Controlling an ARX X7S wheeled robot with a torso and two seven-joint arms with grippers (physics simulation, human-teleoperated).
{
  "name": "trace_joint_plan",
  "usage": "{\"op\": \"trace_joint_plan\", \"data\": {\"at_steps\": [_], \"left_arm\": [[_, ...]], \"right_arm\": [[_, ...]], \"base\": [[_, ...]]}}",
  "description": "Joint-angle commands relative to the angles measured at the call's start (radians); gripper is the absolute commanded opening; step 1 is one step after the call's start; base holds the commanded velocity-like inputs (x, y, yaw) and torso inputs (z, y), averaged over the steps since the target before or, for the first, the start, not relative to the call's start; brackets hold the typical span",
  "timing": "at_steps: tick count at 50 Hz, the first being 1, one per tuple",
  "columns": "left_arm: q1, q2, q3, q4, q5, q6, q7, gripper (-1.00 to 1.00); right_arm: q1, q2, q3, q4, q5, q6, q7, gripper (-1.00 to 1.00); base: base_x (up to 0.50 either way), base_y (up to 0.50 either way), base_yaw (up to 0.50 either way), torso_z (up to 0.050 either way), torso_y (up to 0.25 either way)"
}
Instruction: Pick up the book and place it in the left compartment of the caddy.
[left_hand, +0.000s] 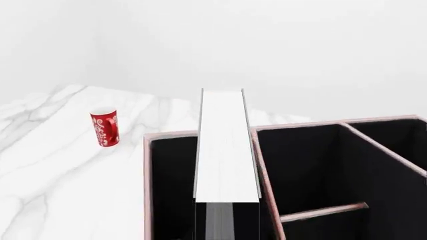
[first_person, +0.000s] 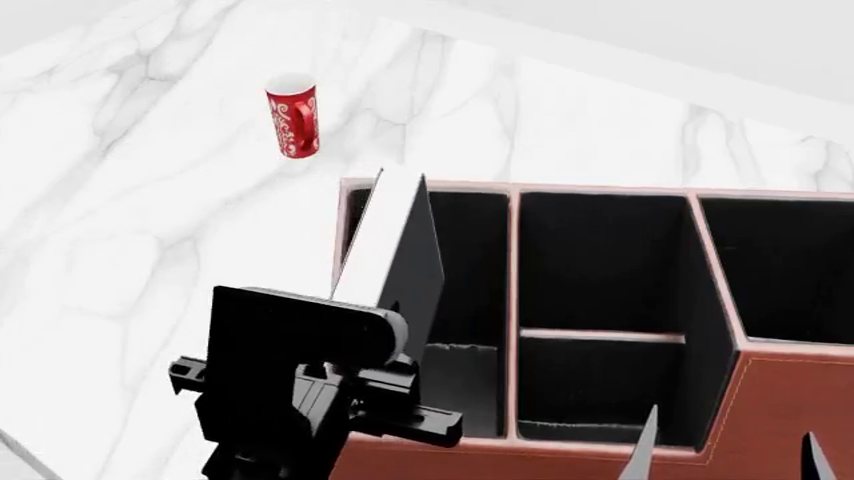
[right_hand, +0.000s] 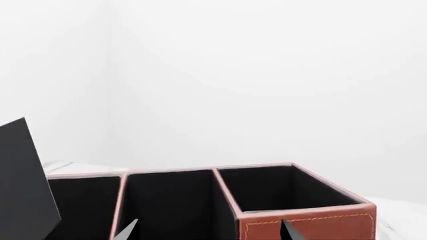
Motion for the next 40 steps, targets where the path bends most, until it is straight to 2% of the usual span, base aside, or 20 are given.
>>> {"op": "trace_joint_plan", "data": {"at_steps": [1,21,40], "left_arm": [[-0.043,0.03,-0.012,-0.177,0.02,0.165,-0.001,-1.0],[-0.151,0.039,0.063,-0.471,-0.061,0.301,-0.055,-1.0],[-0.245,0.043,0.195,-0.685,-0.162,0.426,-0.084,-1.0]], "right_arm": [[0.0,-0.018,0.024,0.002,0.002,-0.002,-0.035,1.0],[0.002,-0.014,0.02,0.002,0.009,-0.002,-0.033,1.0],[-0.001,-0.008,0.024,-0.002,0.018,-0.007,-0.029,1.0]], "base": [[0.0,0.0,0.0,0.0,0.0],[0.0,0.0,0.0,0.001,0.002],[0.0,0.0,0.0,0.0,0.002]]}}
